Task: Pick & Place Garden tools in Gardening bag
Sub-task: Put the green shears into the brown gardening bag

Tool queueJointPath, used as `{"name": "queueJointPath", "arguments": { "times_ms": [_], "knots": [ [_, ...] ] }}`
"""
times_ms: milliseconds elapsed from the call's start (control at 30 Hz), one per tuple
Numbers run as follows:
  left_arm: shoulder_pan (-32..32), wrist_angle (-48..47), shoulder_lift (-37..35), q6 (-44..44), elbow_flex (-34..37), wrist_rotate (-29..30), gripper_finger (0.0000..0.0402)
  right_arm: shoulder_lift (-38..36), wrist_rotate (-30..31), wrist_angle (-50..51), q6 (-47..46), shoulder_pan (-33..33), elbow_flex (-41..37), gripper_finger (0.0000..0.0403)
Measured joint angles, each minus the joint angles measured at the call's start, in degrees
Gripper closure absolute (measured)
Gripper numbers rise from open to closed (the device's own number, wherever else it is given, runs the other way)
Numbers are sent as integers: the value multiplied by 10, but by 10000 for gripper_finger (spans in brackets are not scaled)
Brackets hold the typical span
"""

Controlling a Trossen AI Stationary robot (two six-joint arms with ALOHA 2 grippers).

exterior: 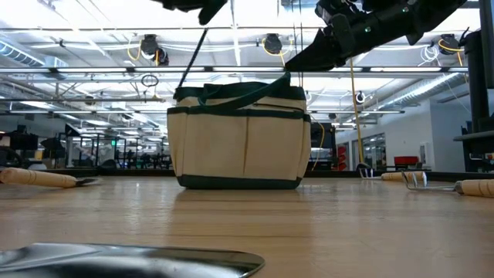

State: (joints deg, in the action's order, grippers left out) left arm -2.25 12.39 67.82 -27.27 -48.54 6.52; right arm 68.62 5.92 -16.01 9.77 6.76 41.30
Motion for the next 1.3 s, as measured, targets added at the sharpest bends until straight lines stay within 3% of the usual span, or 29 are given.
{"name": "queueJointPath", "arguments": {
  "times_ms": [267, 733, 1300],
  "knots": [
    [19, 120, 34, -19, 0, -12, 341, 0, 0, 0, -1, 0, 0, 273],
    [50, 182, 143, 15, 0, -42, 341, 0, 0, 0, -1, 0, 0, 273],
    [50, -46, 162, 103, 0, -35, 341, 0, 0, 36, -1, 0, 1, 273]
  ]
}}
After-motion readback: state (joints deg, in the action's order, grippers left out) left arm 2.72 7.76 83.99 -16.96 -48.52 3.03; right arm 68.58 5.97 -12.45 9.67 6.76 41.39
